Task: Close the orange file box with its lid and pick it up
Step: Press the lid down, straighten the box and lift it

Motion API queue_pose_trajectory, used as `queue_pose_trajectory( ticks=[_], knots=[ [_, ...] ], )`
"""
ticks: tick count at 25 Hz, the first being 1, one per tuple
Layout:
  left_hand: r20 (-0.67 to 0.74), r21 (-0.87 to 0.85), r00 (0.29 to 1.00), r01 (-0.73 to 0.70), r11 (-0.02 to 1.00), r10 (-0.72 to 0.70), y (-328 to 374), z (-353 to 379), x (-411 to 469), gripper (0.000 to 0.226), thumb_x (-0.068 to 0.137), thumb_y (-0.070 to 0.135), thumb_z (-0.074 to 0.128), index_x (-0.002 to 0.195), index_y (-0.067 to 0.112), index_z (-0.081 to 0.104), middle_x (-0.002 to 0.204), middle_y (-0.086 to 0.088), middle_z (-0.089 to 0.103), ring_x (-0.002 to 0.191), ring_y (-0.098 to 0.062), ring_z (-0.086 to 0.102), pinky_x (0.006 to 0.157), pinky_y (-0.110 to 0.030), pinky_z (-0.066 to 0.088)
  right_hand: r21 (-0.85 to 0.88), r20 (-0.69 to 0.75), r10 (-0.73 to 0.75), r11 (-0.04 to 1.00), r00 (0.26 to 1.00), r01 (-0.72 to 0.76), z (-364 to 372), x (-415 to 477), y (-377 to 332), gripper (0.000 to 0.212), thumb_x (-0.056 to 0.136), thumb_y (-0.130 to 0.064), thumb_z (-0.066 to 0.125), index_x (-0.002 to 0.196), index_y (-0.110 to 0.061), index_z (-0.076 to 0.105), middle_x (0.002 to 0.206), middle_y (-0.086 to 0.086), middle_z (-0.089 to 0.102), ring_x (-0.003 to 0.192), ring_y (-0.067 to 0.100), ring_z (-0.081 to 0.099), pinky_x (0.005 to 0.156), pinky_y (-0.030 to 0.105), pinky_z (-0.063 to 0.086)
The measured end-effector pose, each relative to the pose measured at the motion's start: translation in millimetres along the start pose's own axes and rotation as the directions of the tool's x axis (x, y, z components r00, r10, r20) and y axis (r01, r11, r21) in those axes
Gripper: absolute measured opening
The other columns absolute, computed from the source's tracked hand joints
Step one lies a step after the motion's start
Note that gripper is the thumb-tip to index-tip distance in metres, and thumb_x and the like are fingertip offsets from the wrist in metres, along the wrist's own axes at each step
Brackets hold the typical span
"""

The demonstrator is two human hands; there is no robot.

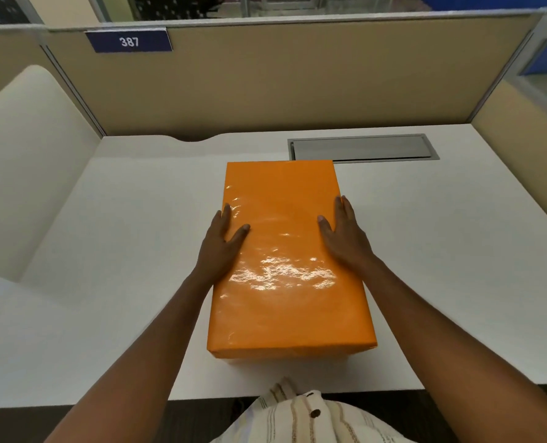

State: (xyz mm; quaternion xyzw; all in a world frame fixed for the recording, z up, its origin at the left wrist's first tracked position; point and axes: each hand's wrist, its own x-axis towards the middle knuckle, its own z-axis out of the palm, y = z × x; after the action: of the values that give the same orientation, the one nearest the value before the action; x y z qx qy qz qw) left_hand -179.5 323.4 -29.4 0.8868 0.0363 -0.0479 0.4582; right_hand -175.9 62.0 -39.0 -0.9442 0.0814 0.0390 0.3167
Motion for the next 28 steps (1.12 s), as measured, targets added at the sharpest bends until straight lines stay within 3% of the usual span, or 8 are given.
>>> queue_pose_trajectory(
  ticks=[8, 12, 15, 17, 20, 23, 26, 28],
  knots=[
    [-0.019, -0.051, 1.000, -0.025, 0.998, 0.024, -3.9, 2.2, 0.8, 0.070, 0.092, 0.052, 0.048, 0.151, 0.031, 0.018, 0.158, -0.002, 0.029, 0.142, -0.028, 0.034, 0.113, -0.050, 0.031, 0.043, -0.053, 0.013, 0.999, 0.999, -0.010, 5.7, 4.5, 6.5, 0.072, 0.092, -0.056, 0.035, 0.150, -0.023, 0.006, 0.161, 0.002, 0.011, 0.142, 0.031, 0.027, 0.107, 0.052, 0.033],
    [-0.135, -0.100, 0.991, -0.009, 0.995, -0.005, -6.0, 1.2, -5.7, 0.069, 0.087, 0.057, 0.052, 0.147, 0.026, 0.034, 0.148, -0.004, 0.047, 0.130, -0.029, 0.050, 0.105, -0.048, 0.040, 0.098, -0.125, 0.040, 0.995, 0.991, -0.028, 4.2, -1.1, 1.4, 0.069, 0.092, -0.054, 0.039, 0.149, -0.022, 0.016, 0.158, 0.005, 0.024, 0.140, 0.032, 0.032, 0.108, 0.050, 0.033],
    [-0.308, -0.019, 0.950, -0.055, 0.998, 0.047, -4.3, 0.3, -13.3, 0.061, 0.088, 0.056, 0.050, 0.134, 0.016, 0.055, 0.133, -0.009, 0.062, 0.119, -0.029, 0.060, 0.099, -0.040, 0.042, 0.136, -0.349, 0.041, 0.991, 0.936, 0.007, 1.4, -13.3, -6.8, 0.052, 0.093, -0.046, 0.044, 0.133, -0.012, 0.046, 0.136, 0.012, 0.055, 0.121, 0.034, 0.054, 0.095, 0.042, 0.045],
    [-0.322, 0.026, 0.944, -0.072, 0.997, 0.077, -1.7, -1.1, -14.7, 0.057, 0.091, 0.052, 0.049, 0.129, 0.011, 0.060, 0.128, -0.011, 0.065, 0.116, -0.030, 0.062, 0.096, -0.035, 0.041, 0.184, -0.474, 0.057, 0.982, 0.878, 0.036, -4.0, -20.8, -11.4, 0.038, 0.094, -0.037, 0.048, 0.118, -0.010, 0.059, 0.119, 0.014, 0.066, 0.108, 0.032, 0.062, 0.087, 0.036, 0.049],
    [-0.294, 0.014, 0.955, -0.027, 1.000, 0.030, 3.1, -7.8, -20.1, 0.056, 0.093, 0.050, 0.047, 0.131, 0.011, 0.058, 0.132, -0.013, 0.062, 0.120, -0.030, 0.059, 0.102, -0.043, 0.042, 0.340, -0.526, 0.138, 0.938, 0.839, 0.059, -16.7, -36.3, -7.4, 0.026, 0.094, -0.027, 0.050, 0.102, -0.007, 0.066, 0.106, 0.014, 0.071, 0.100, 0.029, 0.066, 0.079, 0.027, 0.048],
    [-0.309, -0.083, 0.949, 0.041, 0.996, -0.065, -2.8, -20.3, -39.1, 0.050, 0.092, 0.047, 0.049, 0.122, 0.011, 0.065, 0.124, -0.011, 0.067, 0.113, -0.027, 0.063, 0.094, -0.042, 0.047, 0.400, -0.436, 0.174, 0.916, 0.883, 0.016, -27.7, -66.3, 9.7, 0.030, 0.095, -0.032, 0.049, 0.106, -0.010, 0.066, 0.110, 0.011, 0.070, 0.103, 0.027, 0.065, 0.081, 0.027, 0.046],
    [-0.221, -0.345, 0.953, 0.124, 0.930, -0.209, -16.4, -28.4, -77.5, 0.047, 0.089, 0.046, 0.057, 0.118, 0.011, 0.068, 0.118, -0.008, 0.069, 0.105, -0.027, 0.066, 0.086, -0.041, 0.053, 0.507, -0.130, 0.159, 0.859, 0.979, -0.072, -20.3, -112.1, 32.5, 0.051, 0.090, -0.054, 0.041, 0.130, -0.024, 0.051, 0.134, 0.004, 0.055, 0.118, 0.025, 0.055, 0.089, 0.035, 0.047],
    [-0.167, -0.412, 0.956, 0.154, 0.898, -0.241, -24.2, -27.2, -108.2, 0.048, 0.085, 0.050, 0.058, 0.122, 0.020, 0.065, 0.122, -0.007, 0.067, 0.107, -0.026, 0.066, 0.085, -0.039, 0.054, 0.587, 0.064, 0.133, 0.797, 0.989, -0.145, -10.5, -137.6, 42.8, 0.066, 0.082, -0.064, 0.034, 0.141, -0.033, 0.031, 0.146, 0.001, 0.040, 0.122, 0.025, 0.051, 0.092, 0.039, 0.048]
  ],
)
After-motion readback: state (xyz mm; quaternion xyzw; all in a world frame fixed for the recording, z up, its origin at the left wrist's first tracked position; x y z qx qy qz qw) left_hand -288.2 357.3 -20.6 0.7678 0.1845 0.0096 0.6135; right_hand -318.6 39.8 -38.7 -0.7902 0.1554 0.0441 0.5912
